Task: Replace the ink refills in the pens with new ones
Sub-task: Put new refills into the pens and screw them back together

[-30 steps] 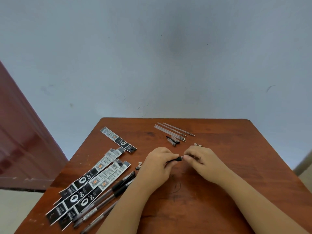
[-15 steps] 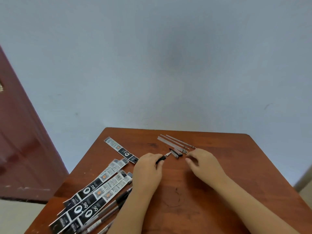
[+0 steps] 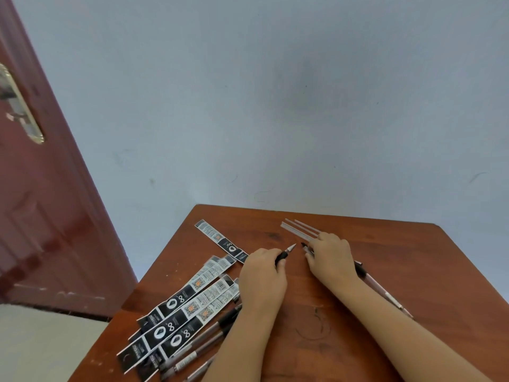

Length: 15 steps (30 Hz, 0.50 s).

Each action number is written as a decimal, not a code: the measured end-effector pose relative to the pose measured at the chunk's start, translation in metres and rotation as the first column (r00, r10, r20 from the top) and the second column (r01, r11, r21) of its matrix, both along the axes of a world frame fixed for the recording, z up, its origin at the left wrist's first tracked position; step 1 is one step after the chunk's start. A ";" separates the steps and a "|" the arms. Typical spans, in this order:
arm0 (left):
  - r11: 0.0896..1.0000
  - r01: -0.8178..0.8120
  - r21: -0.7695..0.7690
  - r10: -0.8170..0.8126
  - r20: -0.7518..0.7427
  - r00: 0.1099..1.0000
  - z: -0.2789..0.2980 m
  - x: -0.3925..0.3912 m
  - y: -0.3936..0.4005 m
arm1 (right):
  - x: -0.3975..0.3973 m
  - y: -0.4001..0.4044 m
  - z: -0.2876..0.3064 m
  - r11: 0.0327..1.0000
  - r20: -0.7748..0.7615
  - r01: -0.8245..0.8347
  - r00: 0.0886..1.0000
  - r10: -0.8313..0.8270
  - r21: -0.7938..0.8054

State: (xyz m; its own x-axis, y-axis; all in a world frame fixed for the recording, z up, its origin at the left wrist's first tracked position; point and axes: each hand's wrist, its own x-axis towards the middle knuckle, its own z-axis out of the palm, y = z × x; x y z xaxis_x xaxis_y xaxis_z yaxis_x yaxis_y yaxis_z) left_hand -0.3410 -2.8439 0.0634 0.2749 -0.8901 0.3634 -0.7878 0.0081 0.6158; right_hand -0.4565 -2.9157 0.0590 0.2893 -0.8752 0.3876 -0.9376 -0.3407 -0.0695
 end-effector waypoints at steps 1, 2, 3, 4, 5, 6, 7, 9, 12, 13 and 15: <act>1.000 0.004 -0.003 -0.004 -0.002 1.000 0.000 0.000 0.000 | 0.000 0.001 -0.001 1.000 0.004 -0.003 1.000 0.003 -0.022; 1.000 0.006 -0.008 -0.006 -0.005 1.000 0.000 0.000 0.000 | 0.000 0.001 -0.003 0.999 0.006 -0.009 1.000 0.009 -0.050; 1.000 0.008 -0.013 -0.008 -0.010 1.000 0.000 -0.001 0.000 | 0.000 0.002 -0.003 0.998 0.018 -0.011 1.000 0.012 -0.059; 1.000 0.008 -0.015 -0.008 -0.016 1.000 0.000 -0.001 0.000 | 0.000 0.002 -0.006 0.998 0.029 -0.011 1.000 0.013 -0.056; 1.000 0.009 -0.016 -0.009 -0.019 1.000 0.000 -0.001 0.000 | 0.000 0.002 -0.007 0.998 0.026 -0.016 1.000 0.018 -0.062; 1.000 0.010 -0.019 -0.010 -0.017 1.000 0.000 -0.001 0.000 | 0.000 0.004 -0.007 0.998 0.017 -0.027 0.999 0.028 -0.063; 1.000 0.011 -0.024 -0.012 -0.015 1.000 0.000 -0.001 0.000 | 0.000 0.004 -0.008 0.999 0.023 -0.026 0.999 0.027 -0.043; 0.999 0.012 -0.035 -0.013 -0.017 1.000 0.000 -0.001 0.000 | -0.002 0.007 -0.005 0.999 0.099 -0.015 0.995 0.011 0.042; 0.999 0.008 -0.044 -0.010 -0.026 1.000 -0.001 0.000 0.000 | -0.003 0.003 -0.006 0.994 0.054 -0.003 0.999 -0.003 0.106; 0.999 0.008 -0.046 -0.009 -0.025 1.000 -0.001 0.000 0.000 | -0.003 0.002 -0.005 0.991 0.050 -0.008 0.999 0.001 0.131; 0.999 0.011 -0.046 -0.011 -0.020 1.000 -0.001 0.000 0.000 | -0.005 0.000 -0.003 0.985 0.064 -0.023 0.998 0.013 0.171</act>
State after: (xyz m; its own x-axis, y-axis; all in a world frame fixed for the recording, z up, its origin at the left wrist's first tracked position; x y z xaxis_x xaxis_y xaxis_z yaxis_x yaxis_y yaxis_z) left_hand -0.3409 -2.8441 0.0628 0.2728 -0.8757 0.3985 -0.7751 0.0453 0.6302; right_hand -0.4610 -2.9154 0.0559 0.2856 -0.9251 0.2501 -0.9233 -0.3355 -0.1867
